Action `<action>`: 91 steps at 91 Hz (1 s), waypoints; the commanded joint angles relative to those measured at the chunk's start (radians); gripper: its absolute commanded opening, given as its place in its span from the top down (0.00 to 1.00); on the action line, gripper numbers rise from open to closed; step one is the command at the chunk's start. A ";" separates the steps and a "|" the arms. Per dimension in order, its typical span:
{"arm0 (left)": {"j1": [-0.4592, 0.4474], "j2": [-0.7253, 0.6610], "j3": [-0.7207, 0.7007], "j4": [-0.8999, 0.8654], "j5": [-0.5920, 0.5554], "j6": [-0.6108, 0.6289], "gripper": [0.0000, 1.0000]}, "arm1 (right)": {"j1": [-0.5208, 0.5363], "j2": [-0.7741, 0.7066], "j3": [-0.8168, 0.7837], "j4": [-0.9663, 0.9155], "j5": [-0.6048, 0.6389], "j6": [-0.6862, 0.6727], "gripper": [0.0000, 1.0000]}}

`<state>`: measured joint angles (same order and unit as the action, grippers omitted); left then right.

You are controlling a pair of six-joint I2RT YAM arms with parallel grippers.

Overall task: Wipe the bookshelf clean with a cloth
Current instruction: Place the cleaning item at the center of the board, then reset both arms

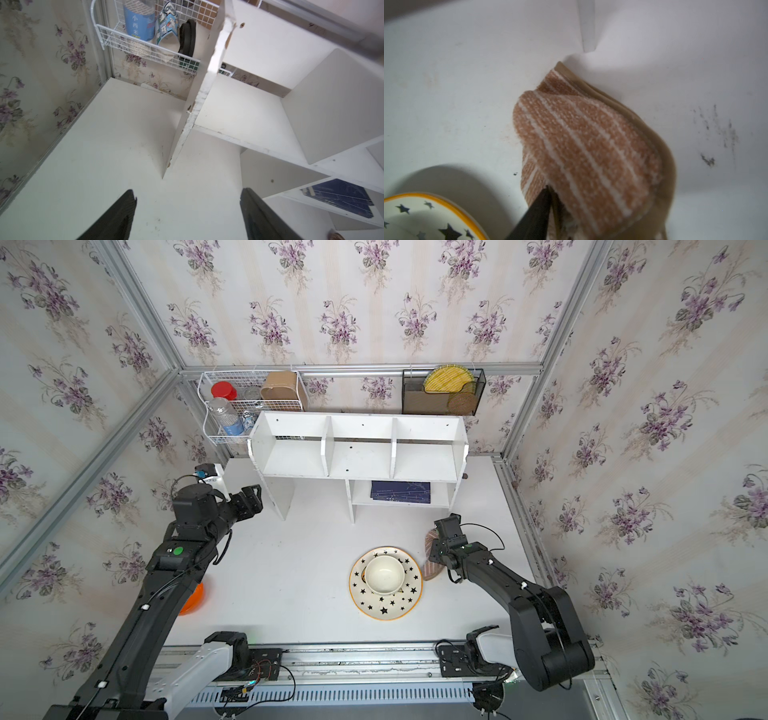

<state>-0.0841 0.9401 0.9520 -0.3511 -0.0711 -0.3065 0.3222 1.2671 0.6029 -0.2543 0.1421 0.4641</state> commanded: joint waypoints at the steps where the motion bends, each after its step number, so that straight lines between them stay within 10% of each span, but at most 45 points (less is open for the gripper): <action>1: 0.001 -0.005 -0.031 -0.019 -0.226 0.019 0.15 | -0.003 -0.098 0.015 0.061 0.022 -0.015 0.03; 27: 0.020 0.208 -0.219 0.340 -0.377 0.131 0.14 | -0.002 -0.503 -0.046 0.083 0.465 0.076 0.00; 38: 0.034 0.336 -0.331 0.590 -0.371 0.193 0.14 | -0.002 -0.628 -0.196 0.338 0.542 -0.084 0.00; 55: 0.040 0.448 -0.514 1.030 -0.359 0.229 0.14 | -0.044 -0.463 -0.375 0.761 0.873 -0.201 0.00; 79: 0.041 0.520 -0.594 1.234 -0.231 0.284 0.14 | -0.158 0.033 -0.665 1.849 0.447 -0.401 0.00; 91: 0.040 0.574 -0.617 1.316 -0.158 0.316 0.13 | -0.176 0.283 -0.614 2.032 0.255 -0.487 0.00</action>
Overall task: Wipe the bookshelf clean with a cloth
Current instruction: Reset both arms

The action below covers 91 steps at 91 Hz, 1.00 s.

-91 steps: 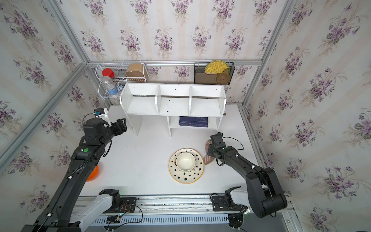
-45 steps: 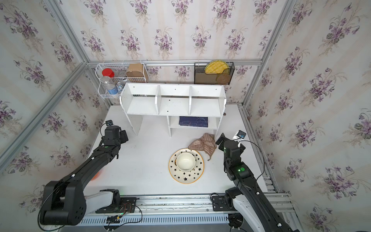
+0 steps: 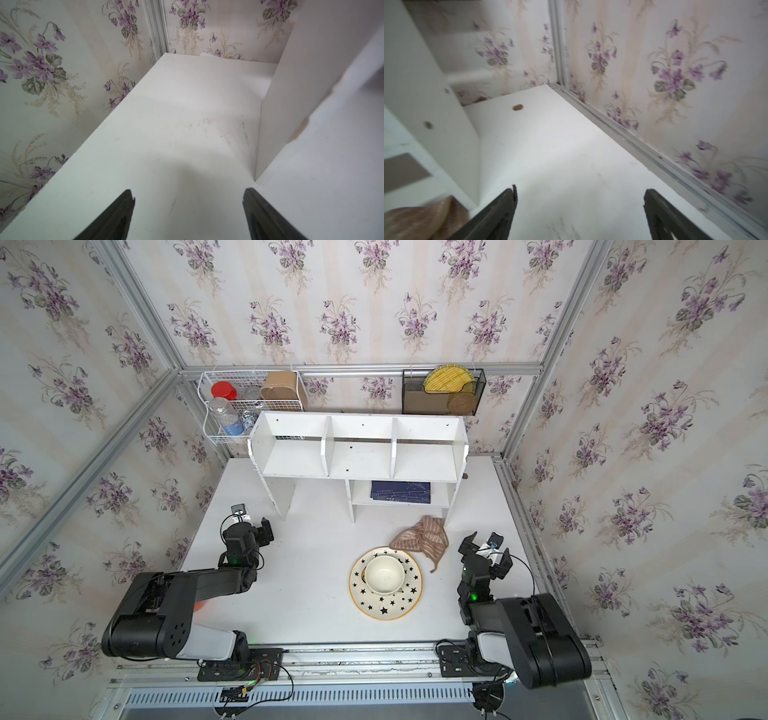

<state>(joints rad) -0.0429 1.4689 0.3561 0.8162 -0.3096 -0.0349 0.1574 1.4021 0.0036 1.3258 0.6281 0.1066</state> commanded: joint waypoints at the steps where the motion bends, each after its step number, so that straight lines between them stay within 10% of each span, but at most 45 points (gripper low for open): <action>1: -0.002 0.058 -0.027 0.182 0.079 0.043 0.12 | -0.011 0.152 -0.009 0.431 -0.273 -0.137 0.00; 16: 0.006 0.064 -0.017 0.167 0.079 0.034 0.12 | -0.061 0.137 0.186 0.018 -0.334 -0.070 0.00; 91: -0.011 0.082 0.019 0.120 0.093 0.072 0.12 | -0.077 0.150 0.210 0.000 -0.388 -0.071 0.00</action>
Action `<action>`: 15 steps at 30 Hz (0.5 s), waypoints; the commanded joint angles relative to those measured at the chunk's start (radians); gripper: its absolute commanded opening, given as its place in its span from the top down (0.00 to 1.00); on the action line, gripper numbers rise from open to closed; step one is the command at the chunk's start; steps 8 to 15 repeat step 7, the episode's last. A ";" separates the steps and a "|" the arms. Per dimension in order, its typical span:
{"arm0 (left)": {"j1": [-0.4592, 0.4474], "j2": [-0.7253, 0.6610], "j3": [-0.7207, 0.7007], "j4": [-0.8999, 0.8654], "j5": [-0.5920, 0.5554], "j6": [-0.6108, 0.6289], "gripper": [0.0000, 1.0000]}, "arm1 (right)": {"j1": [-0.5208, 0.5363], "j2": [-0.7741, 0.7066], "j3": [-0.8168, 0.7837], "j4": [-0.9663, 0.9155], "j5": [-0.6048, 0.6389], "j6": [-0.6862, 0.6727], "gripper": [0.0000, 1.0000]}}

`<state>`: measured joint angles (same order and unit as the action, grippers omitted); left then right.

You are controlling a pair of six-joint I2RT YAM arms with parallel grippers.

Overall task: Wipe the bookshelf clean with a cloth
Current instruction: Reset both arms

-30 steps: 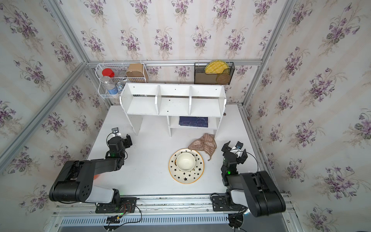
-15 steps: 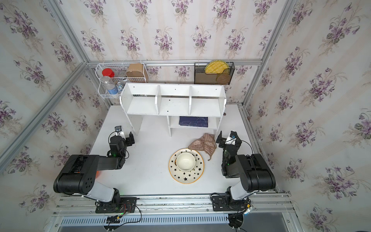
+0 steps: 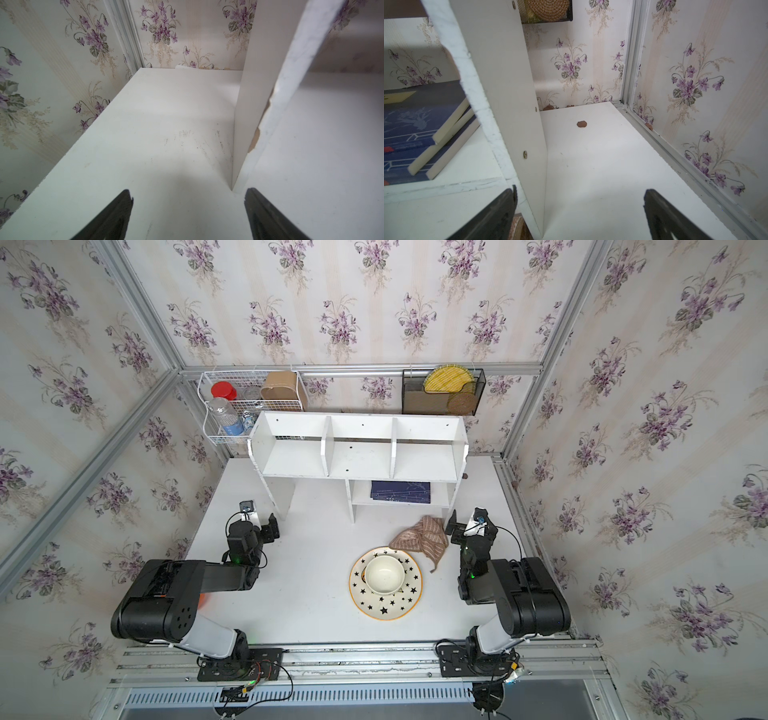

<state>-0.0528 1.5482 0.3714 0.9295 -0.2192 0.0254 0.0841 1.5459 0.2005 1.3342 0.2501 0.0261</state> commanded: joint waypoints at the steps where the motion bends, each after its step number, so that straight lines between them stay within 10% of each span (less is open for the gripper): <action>1: -0.002 0.003 0.004 0.006 0.003 0.013 0.12 | -0.005 0.007 0.015 -0.010 -0.014 0.010 0.00; 15: -0.001 0.003 0.004 0.006 0.003 0.013 0.12 | -0.014 -0.001 0.001 0.007 -0.031 0.009 0.00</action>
